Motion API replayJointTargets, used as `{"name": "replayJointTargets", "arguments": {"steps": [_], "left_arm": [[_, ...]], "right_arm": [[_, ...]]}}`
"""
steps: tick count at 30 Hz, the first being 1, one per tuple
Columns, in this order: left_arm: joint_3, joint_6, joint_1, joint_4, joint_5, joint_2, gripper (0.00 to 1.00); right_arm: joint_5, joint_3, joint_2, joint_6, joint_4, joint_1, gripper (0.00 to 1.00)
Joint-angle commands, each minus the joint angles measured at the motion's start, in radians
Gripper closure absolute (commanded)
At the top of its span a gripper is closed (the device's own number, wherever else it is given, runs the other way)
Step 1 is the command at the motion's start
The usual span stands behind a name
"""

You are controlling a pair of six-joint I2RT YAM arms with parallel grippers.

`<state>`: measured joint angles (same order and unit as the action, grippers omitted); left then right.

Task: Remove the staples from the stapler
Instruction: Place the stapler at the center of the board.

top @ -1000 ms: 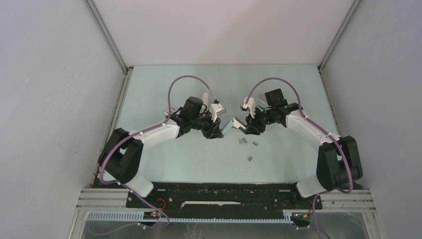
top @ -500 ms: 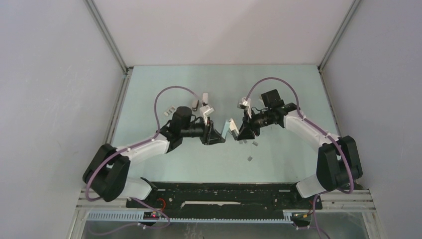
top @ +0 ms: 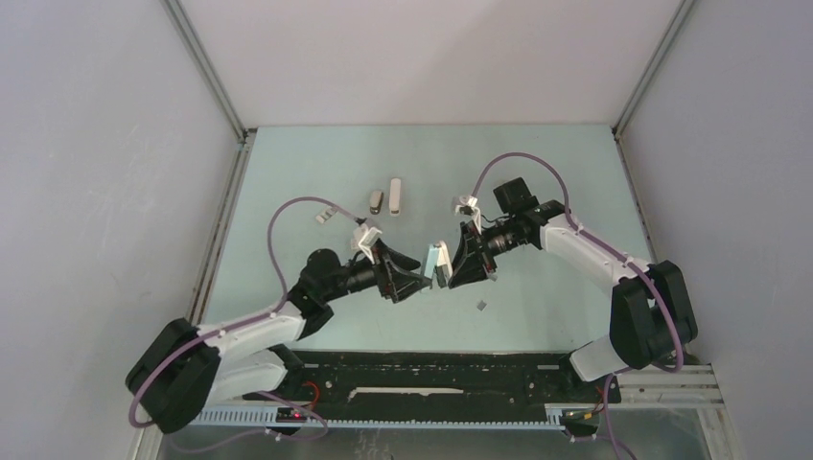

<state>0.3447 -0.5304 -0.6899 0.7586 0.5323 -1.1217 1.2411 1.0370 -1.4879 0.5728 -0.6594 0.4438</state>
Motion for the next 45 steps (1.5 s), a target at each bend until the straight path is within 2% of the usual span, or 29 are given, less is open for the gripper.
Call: {"name": "replayJointTargets", "arguments": {"steps": [1, 3, 4, 11, 17, 23, 27, 31, 33, 35, 36, 38, 40, 41, 43, 45], "left_arm": [[-0.077, -0.018, 0.009, 0.155, -0.182, 0.118, 0.26], [-0.104, -0.041, 0.008, 0.171, -0.200, 0.147, 0.09], [-0.114, -0.052, 0.008, 0.188, -0.202, 0.153, 0.06], [-0.105, -0.100, -0.029, 0.269, -0.213, 0.063, 0.05], [-0.105, -0.166, -0.078, 0.421, -0.198, -0.033, 0.09], [-0.147, -0.190, -0.100, 0.465, -0.234, -0.006, 0.12], [-0.141, -0.197, -0.111, 0.437, -0.252, -0.014, 0.23], [-0.112, -0.210, -0.123, 0.427, -0.231, -0.054, 0.47], [-0.103, -0.217, -0.122, 0.427, -0.221, -0.072, 0.61], [-0.099, -0.222, -0.123, 0.426, -0.213, -0.077, 0.85], [-0.103, -0.225, -0.123, 0.426, -0.217, -0.072, 0.97], [-0.123, -0.229, -0.123, 0.420, -0.245, -0.045, 1.00], [-0.148, -0.220, -0.121, 0.386, -0.287, 0.008, 1.00], [-0.162, -0.214, -0.122, 0.350, -0.313, 0.045, 1.00], [-0.179, -0.196, -0.122, 0.217, -0.381, 0.138, 1.00], [-0.201, -0.177, -0.120, 0.082, -0.452, 0.249, 1.00]], "right_arm": [[0.127, 0.026, 0.005, 0.002, -0.054, 0.019, 1.00], [0.137, 0.026, 0.000, -0.002, -0.054, 0.019, 1.00], [0.143, 0.026, -0.003, -0.003, -0.053, 0.021, 1.00], [0.170, 0.026, -0.019, -0.014, -0.047, 0.031, 1.00], [0.146, 0.025, -0.030, -0.054, -0.020, 0.029, 1.00], [0.147, 0.026, -0.039, -0.074, -0.007, 0.024, 1.00], [0.138, 0.026, -0.042, -0.085, 0.002, 0.037, 1.00], [0.134, 0.025, -0.046, -0.096, 0.010, 0.042, 1.00], [0.131, 0.026, -0.045, -0.101, 0.014, 0.044, 1.00], [0.125, 0.026, -0.044, -0.103, 0.016, 0.043, 1.00], [0.119, 0.026, -0.041, -0.104, 0.015, 0.043, 0.96], [0.103, 0.025, -0.033, -0.104, 0.016, 0.042, 0.77], [0.073, 0.026, -0.015, -0.102, 0.015, 0.037, 0.45], [0.052, 0.025, -0.001, -0.096, 0.012, 0.034, 0.32], [0.007, 0.026, 0.030, -0.086, 0.004, 0.022, 0.18], [-0.030, 0.026, 0.058, -0.084, 0.002, 0.003, 0.11]]}}
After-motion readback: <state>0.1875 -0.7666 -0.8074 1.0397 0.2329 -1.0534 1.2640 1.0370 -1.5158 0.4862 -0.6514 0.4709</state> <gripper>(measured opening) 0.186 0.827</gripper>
